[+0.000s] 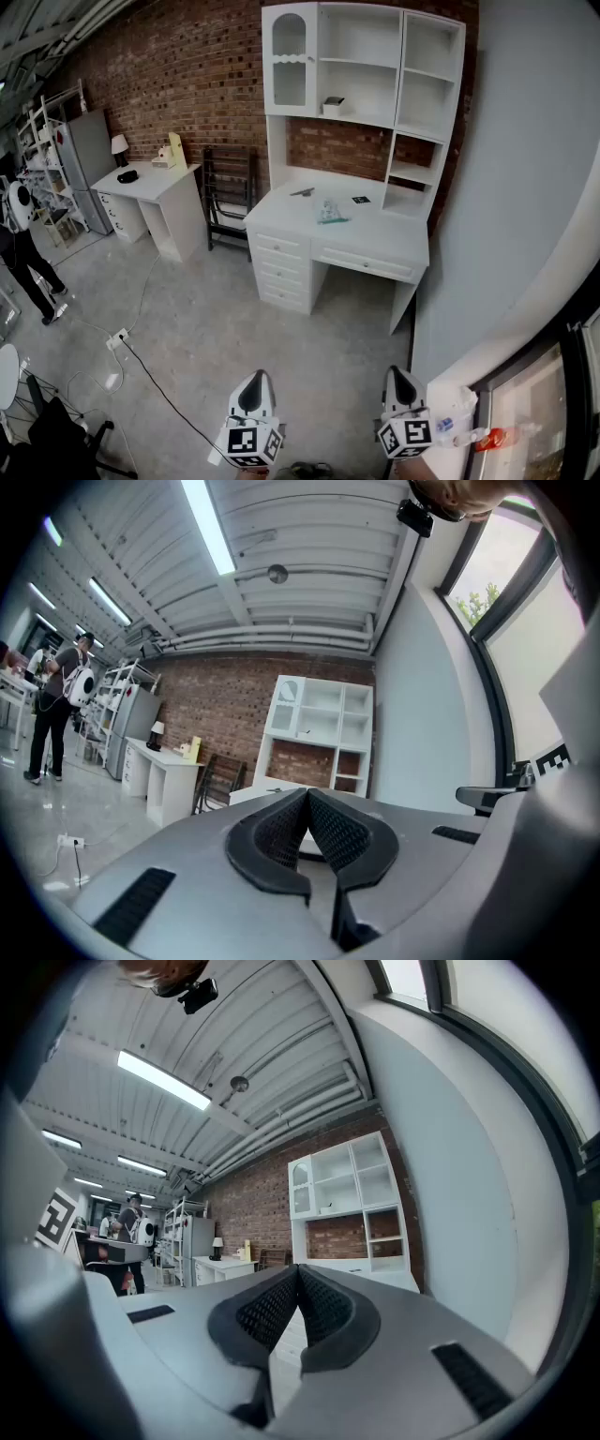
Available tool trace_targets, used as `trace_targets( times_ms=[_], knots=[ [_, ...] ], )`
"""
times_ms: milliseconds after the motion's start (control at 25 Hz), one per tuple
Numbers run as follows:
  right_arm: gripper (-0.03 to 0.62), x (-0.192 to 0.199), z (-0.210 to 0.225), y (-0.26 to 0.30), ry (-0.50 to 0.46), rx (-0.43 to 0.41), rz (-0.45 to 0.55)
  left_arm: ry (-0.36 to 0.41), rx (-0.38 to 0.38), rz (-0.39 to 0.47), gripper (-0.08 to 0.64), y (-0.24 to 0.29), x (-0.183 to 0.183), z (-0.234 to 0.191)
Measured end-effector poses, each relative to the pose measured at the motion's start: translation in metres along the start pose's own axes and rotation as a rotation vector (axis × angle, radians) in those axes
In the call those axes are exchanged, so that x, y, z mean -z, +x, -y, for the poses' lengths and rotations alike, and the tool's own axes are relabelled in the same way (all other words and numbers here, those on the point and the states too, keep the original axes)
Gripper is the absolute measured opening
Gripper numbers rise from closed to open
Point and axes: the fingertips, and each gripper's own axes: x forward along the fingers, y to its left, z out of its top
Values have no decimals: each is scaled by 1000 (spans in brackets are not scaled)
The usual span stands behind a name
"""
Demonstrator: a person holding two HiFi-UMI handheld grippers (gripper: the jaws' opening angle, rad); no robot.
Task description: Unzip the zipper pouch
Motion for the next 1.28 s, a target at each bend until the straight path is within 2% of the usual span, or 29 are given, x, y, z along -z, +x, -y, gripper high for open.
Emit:
trace_targets(
  times_ms=[560, 760, 800, 840, 880, 920, 960, 1080, 1120, 1280],
  knots=[
    [-2, 0, -2, 10, -19, -13, 20, 26, 46, 21, 2, 14, -2, 11],
    [0, 1, 1, 19, -18, -25, 32, 36, 83, 46, 3, 22, -4, 16],
    [0, 2, 3, 21, -11, -29, 35, 36, 101, 51, 12, 25, -5, 20],
    [12, 4, 3, 24, -3, -39, 34, 34, 122, 52, 85, 28, -4, 23],
    [95, 6, 3, 27, 7, -57, 26, 34, 138, 49, 220, 32, -4, 26],
    [251, 9, 3, 31, 12, -77, 15, 40, 143, 45, 334, 36, -3, 28],
    [320, 11, 3, 35, 11, -91, 6, 52, 138, 45, 405, 40, -3, 28],
    [518, 10, 5, 43, -17, -94, 16, 79, 98, 66, 555, 43, -6, 24],
    [574, 8, 7, 46, -24, -91, 21, 80, 88, 69, 571, 44, -7, 22],
    [575, 8, 11, 54, -35, -122, 17, 86, 92, 51, 572, 49, -2, 18]
  ],
)
